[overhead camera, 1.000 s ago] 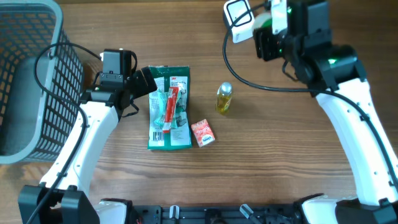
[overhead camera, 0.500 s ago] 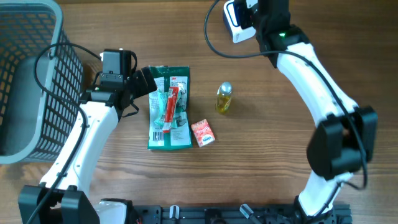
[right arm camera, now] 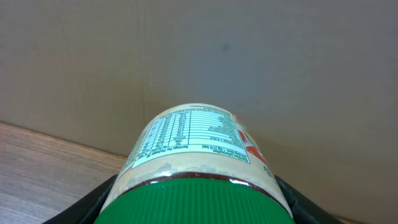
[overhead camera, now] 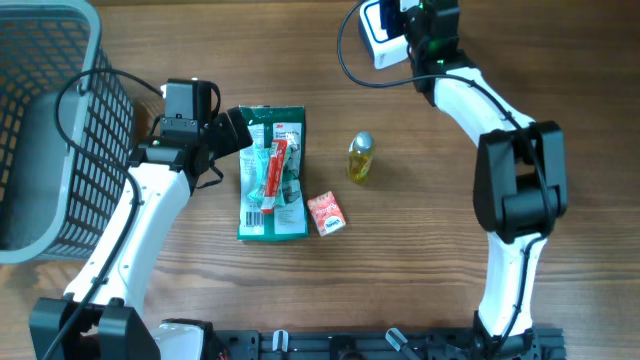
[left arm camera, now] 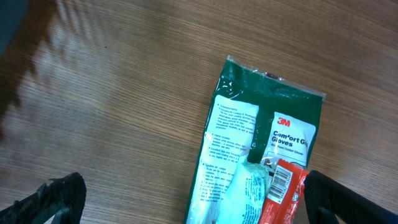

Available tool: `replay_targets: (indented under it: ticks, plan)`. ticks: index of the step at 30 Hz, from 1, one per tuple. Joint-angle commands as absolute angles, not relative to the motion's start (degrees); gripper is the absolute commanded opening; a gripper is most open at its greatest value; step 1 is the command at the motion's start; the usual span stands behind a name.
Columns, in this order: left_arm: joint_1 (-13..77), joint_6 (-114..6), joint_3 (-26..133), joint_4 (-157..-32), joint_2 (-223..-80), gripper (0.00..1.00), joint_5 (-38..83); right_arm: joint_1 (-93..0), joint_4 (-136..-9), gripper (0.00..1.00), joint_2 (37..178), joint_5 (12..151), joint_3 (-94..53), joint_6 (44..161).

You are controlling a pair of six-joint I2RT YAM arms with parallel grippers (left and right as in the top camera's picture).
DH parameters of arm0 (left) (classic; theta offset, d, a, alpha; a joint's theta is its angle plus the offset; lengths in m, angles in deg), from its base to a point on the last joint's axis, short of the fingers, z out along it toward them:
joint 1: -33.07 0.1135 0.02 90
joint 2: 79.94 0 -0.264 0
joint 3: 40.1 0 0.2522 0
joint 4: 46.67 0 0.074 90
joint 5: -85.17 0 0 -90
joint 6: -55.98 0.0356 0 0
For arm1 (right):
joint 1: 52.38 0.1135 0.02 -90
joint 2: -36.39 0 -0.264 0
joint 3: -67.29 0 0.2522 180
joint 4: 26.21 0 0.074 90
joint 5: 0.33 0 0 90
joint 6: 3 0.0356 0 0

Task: Scan the item barcode
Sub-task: 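Carry the jar to the white scanner and hold its label there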

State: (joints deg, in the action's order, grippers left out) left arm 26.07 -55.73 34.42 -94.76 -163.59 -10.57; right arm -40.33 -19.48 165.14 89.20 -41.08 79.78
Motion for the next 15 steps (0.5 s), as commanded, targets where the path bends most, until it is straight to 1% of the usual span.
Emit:
replay_targets:
  ticks: [1, 8, 15]
  plan:
    - [26.2, -55.3, 35.0, -94.7, -163.2, 1.0, -10.9, -40.4, -16.2, 0.04, 169.3, 85.4, -42.1, 81.3]
    - [26.2, -55.3, 35.0, -94.7, -163.2, 1.0, -10.9, -40.4, -12.1, 0.04, 172.6, 82.9, -42.1, 87.4]
    - [26.2, -55.3, 35.0, -94.7, -163.2, 1.0, -10.9, -40.7, -10.6, 0.04, 171.5, 83.1, -42.1, 87.6]
